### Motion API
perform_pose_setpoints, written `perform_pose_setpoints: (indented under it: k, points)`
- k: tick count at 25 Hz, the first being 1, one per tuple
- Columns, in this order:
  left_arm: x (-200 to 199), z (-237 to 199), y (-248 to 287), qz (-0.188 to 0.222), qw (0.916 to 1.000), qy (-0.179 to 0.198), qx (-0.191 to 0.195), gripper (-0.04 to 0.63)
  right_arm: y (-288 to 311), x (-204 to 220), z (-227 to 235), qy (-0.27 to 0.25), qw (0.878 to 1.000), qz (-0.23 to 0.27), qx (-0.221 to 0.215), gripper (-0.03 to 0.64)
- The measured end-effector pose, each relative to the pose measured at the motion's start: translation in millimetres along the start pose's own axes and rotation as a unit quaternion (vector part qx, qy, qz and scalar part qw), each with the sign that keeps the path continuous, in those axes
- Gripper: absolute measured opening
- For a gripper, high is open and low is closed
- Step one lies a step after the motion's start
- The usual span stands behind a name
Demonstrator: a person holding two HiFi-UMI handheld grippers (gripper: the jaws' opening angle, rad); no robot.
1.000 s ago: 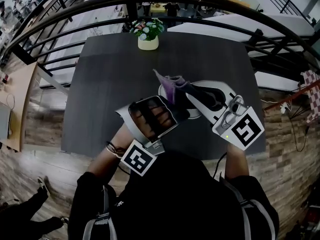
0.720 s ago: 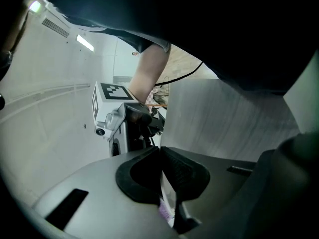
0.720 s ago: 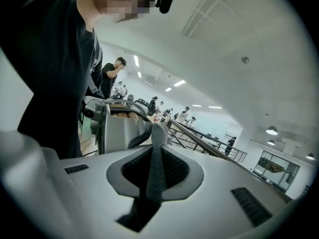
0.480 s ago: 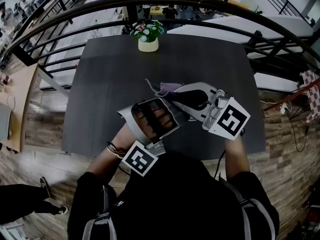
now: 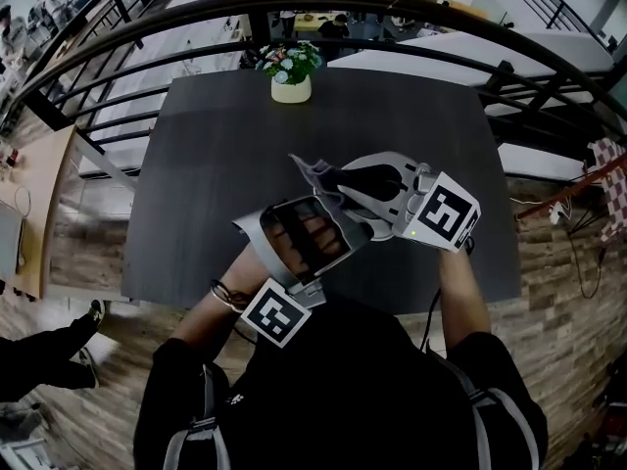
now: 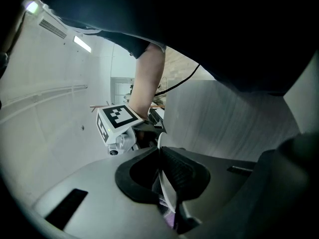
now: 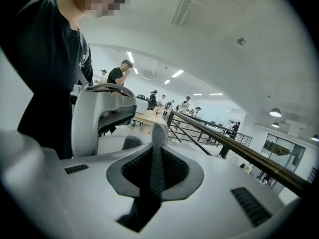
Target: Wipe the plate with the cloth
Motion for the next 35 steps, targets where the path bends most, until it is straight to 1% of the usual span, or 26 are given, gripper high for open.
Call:
perform_pose_setpoints:
  k: [9,12,16,22,26,31,35]
  points:
    - [0,4,1,0.001,1.0000,-0.002,0.003,0.028,-4,43,15,0.056,0.996,-0.039,0.055,0.041]
    - [0,4,0,0.003,1.0000,-0.004,0.001,0.028,-11,54,18,0.079,0.993,-0.041,0.072,0.041]
    - [0,2,-2,0.002,0.9999,-0.011,0.003,0.028,-23,60,16,0.091,0.991,-0.046,0.090,0.041]
    - [6,4,1,-0.007,0.9999,-0.015,0.001,0.028,-40,69,10,0.121,0.985,-0.023,0.122,0.041]
    - [14,1,2,-0.023,0.9993,-0.027,-0.008,0.028,-53,69,7,0.140,0.980,0.007,0.143,0.041]
    - [23,-1,7,-0.035,0.9987,-0.035,-0.014,0.028,-64,56,-1,0.134,0.978,0.031,0.155,0.041]
    - [25,-4,6,-0.029,0.9980,-0.052,-0.019,0.028,-69,45,-7,0.132,0.976,0.047,0.167,0.041]
Point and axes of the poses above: the fingertips, and each gripper's own axes: y forward along the fingers, z to its right, x out of its underside, the point moved 7 cm from there along -y, backward along the fingers, and after that the axes turned 2 degrees about -x, right-handed, at the moved point
